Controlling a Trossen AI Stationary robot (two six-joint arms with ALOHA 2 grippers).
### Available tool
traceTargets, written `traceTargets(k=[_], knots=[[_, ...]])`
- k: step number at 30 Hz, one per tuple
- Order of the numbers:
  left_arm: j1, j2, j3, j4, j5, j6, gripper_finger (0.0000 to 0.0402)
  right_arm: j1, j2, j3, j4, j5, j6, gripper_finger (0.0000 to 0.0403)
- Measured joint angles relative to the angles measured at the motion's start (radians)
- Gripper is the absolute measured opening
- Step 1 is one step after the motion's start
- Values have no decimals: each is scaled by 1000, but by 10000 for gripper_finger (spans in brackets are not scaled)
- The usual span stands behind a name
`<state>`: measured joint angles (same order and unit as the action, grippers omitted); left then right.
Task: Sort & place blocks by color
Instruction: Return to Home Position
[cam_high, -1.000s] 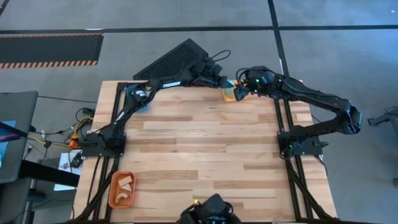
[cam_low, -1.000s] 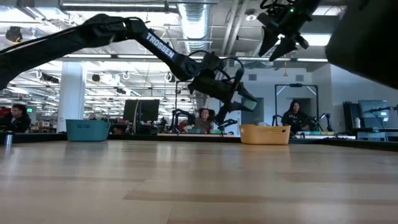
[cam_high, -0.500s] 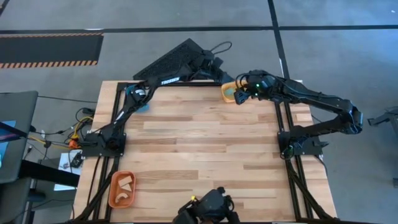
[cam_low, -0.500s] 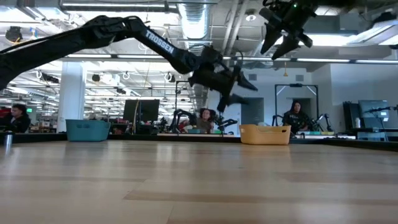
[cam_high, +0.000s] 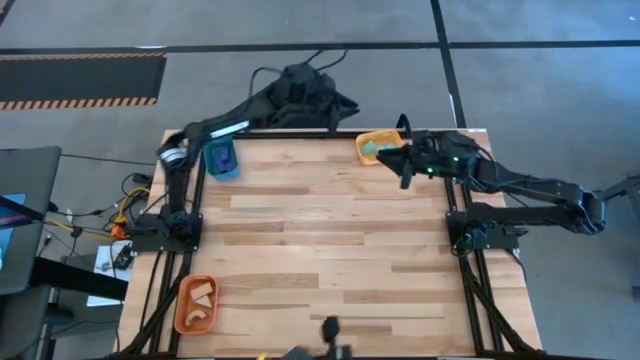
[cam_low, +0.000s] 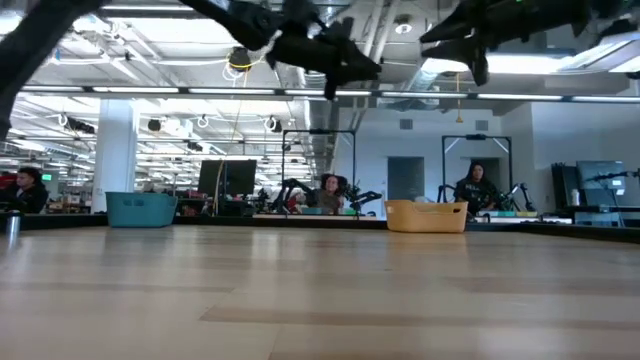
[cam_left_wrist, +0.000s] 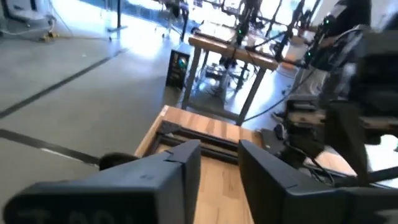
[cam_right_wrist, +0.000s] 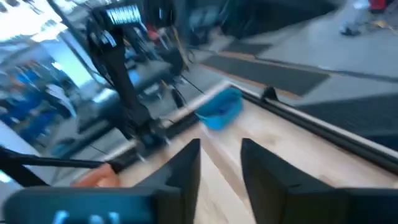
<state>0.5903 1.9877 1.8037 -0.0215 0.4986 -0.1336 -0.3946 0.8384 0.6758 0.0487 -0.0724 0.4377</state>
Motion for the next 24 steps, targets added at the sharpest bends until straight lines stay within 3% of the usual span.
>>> traceTargets(k=[4,8,11,13,19,21,24], knots=[[-25,-193,-332,239,-69,-58,64,17,-72,-40,7,-20,-27,95],[-43,-364,-629,460,-119,-157,50,40,-89,-53,-145,-31,-44,54],[-80,-476,-765,484,-130,-142,45,63,-67,-65,-286,-56,-71,31],[-131,-553,-815,445,-144,-71,40,78,-46,-80,-278,-85,-130,14],[-288,-749,-900,194,-336,46,11,128,-5,-165,220,-273,-312,11],[-330,-826,-977,224,-405,35,3,133,14,-199,363,-288,-323,7],[-374,-947,-1129,329,-508,14,4,120,19,-235,426,-286,-325,4]])
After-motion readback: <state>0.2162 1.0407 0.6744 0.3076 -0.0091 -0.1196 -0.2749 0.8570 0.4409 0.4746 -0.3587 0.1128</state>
